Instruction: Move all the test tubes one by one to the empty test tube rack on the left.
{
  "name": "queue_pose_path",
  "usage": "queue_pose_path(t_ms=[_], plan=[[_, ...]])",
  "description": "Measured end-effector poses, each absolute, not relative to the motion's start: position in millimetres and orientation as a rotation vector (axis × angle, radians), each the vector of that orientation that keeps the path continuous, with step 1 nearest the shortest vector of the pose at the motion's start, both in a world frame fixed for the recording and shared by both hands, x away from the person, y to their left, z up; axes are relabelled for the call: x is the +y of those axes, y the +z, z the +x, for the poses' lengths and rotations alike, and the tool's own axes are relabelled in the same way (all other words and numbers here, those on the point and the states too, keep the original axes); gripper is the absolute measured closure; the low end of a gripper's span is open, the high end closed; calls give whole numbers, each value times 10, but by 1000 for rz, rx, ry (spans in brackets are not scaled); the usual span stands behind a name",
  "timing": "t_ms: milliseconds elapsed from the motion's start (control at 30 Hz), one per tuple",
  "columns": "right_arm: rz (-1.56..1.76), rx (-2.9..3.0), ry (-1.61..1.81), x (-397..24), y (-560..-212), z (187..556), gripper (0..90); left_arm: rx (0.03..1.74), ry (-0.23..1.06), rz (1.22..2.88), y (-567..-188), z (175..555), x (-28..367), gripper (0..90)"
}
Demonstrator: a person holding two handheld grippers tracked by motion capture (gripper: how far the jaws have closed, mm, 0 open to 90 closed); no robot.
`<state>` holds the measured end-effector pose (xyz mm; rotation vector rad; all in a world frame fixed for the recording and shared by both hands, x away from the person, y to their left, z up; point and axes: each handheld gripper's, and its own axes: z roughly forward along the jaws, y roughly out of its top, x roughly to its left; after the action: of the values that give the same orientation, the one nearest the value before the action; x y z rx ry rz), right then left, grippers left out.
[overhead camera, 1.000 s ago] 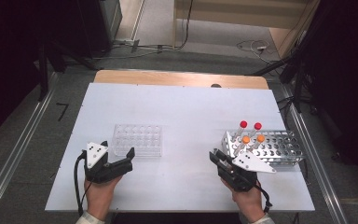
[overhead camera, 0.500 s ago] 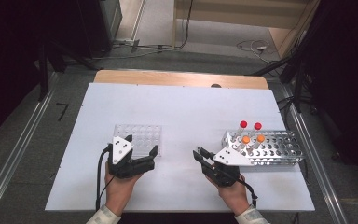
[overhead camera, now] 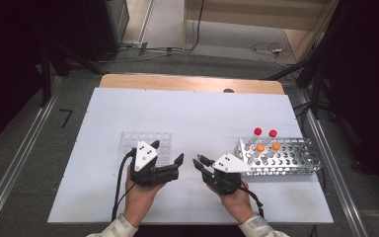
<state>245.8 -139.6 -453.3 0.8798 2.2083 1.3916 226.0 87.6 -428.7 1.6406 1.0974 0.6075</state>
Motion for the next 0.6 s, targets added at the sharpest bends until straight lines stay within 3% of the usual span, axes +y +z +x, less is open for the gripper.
queue_pose_path(t_ms=[233, 600], plan=[[873, 2221, 1398, -1311, -4550, 2463, 734, 1015, 481, 1706, -4245, 2312, 710, 262], [850, 2224, 1401, -1270, -4551, 2463, 734, 965, 402, 1766, -4278, 2378, 603, 529]])
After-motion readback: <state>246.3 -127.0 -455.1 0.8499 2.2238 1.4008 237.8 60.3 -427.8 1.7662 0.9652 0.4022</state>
